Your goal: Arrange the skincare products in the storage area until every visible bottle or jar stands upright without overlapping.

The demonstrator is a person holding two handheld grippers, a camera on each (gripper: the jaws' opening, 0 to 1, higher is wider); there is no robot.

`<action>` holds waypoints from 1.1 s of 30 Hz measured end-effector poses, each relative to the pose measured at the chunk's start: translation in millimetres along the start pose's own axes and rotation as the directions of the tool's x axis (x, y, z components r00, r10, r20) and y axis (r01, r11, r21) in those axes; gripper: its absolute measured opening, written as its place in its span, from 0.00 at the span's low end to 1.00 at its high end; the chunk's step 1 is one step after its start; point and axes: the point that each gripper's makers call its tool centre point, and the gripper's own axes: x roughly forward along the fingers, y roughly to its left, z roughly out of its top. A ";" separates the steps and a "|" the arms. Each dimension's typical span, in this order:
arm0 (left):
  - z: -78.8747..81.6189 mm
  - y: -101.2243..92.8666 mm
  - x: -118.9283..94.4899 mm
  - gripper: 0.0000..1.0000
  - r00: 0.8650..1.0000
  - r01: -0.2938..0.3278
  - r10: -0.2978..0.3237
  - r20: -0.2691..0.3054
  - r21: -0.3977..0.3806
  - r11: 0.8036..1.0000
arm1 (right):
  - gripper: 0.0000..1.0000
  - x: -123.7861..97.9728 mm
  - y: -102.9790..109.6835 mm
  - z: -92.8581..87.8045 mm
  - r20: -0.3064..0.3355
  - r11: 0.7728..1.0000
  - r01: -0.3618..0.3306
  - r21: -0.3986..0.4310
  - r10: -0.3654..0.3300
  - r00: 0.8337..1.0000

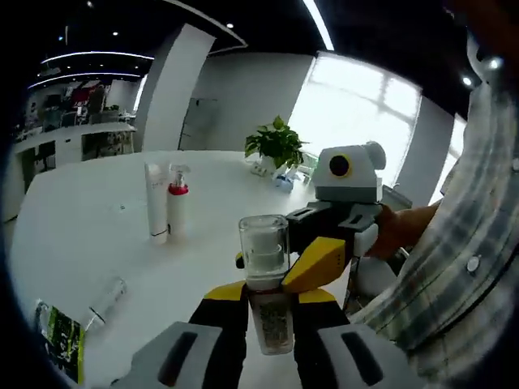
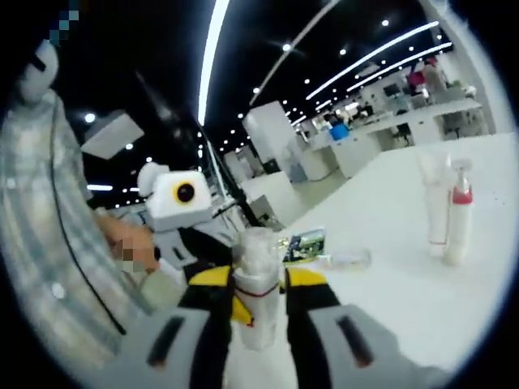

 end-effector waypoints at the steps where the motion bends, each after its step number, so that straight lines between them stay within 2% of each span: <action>1: -2.3 0.4 0.1 0.20 1.000 -0.002 0.002 -0.014 0.016 1.000 | 0.21 0.0 1.0 -2.3 -0.010 1.000 -0.004 -0.005 0.004 1.000; 3: -6.7 0.1 0.5 0.20 0.999 0.001 0.001 -0.040 0.044 0.999 | 0.21 0.1 1.3 -7.0 -0.029 1.000 0.000 -0.019 0.000 1.000; 9: -11.6 -0.9 0.8 0.20 0.998 0.011 -0.007 -0.068 0.068 0.998 | 0.20 -1.1 1.1 -14.3 -0.055 1.000 -0.007 -0.008 0.007 0.998; 16: -8.5 2.0 3.5 0.21 0.999 -0.002 0.006 -0.049 0.086 0.996 | 0.19 -1.6 -2.6 -10.7 -0.046 0.999 0.023 -0.048 -0.025 0.999; 19: -13.0 8.5 3.2 0.21 0.997 -0.031 0.033 -0.070 0.023 0.999 | 0.19 1.3 -6.9 -11.6 -0.042 0.998 0.036 -0.045 -0.038 0.998; 23: -27.0 18.2 -3.7 0.21 0.990 -0.077 0.080 -0.112 0.033 0.996 | 0.19 3.9 -16.8 -8.1 -0.024 0.997 0.065 -0.040 -0.066 0.998; 24: -31.7 20.7 -6.8 0.21 0.988 -0.091 0.095 -0.121 0.032 0.995 | 0.19 4.1 -24.1 -8.6 -0.033 0.994 0.094 -0.055 -0.096 0.995; 31: -48.2 29.3 -25.7 0.24 0.981 -0.158 0.149 -0.123 -0.066 0.985 | 0.19 4.0 -60.1 -11.0 -0.072 0.972 0.179 -0.152 -0.192 0.979; 33: -50.0 29.6 -29.2 0.24 0.981 -0.167 0.156 -0.119 -0.091 0.982 | 0.19 4.6 -67.6 -10.5 -0.077 0.969 0.184 -0.164 -0.198 0.977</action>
